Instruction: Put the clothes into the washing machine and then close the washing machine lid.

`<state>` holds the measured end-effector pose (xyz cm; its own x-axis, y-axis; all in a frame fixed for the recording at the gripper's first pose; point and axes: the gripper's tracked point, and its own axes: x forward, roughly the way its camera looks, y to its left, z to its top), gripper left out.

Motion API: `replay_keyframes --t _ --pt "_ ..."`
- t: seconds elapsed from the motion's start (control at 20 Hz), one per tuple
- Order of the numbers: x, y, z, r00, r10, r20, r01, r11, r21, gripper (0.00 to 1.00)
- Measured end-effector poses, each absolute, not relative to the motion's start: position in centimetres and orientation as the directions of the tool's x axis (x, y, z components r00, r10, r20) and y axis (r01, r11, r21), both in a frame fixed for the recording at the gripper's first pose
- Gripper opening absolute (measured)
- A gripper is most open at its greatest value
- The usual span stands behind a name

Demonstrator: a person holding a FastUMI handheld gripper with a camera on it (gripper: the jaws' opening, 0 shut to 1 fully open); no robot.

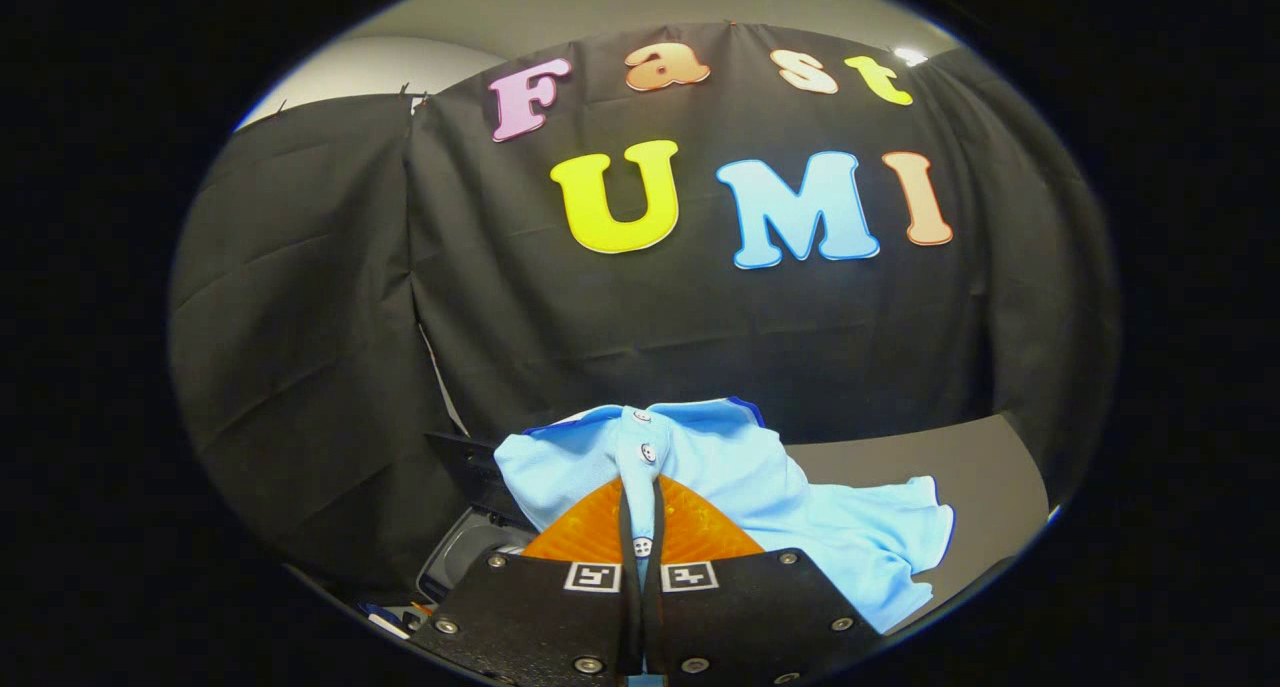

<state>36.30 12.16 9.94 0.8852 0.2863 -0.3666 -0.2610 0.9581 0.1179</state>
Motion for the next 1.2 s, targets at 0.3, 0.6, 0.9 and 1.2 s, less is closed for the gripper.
replay_keyframes --t 0.3,0.6,0.9,1.2 --pt "35.5 17.2 9.6 0.864 0.34 -0.372 -0.317 0.94 0.122 0.0" --pt "35.2 21.3 8.3 0.846 0.366 -0.387 -0.353 0.929 0.108 0.01" --pt "34.7 25.4 6.6 0.822 0.395 -0.411 -0.388 0.916 0.103 0.0" --pt "34.2 29.0 4.6 0.798 0.418 -0.434 -0.41 0.905 0.117 0.0"
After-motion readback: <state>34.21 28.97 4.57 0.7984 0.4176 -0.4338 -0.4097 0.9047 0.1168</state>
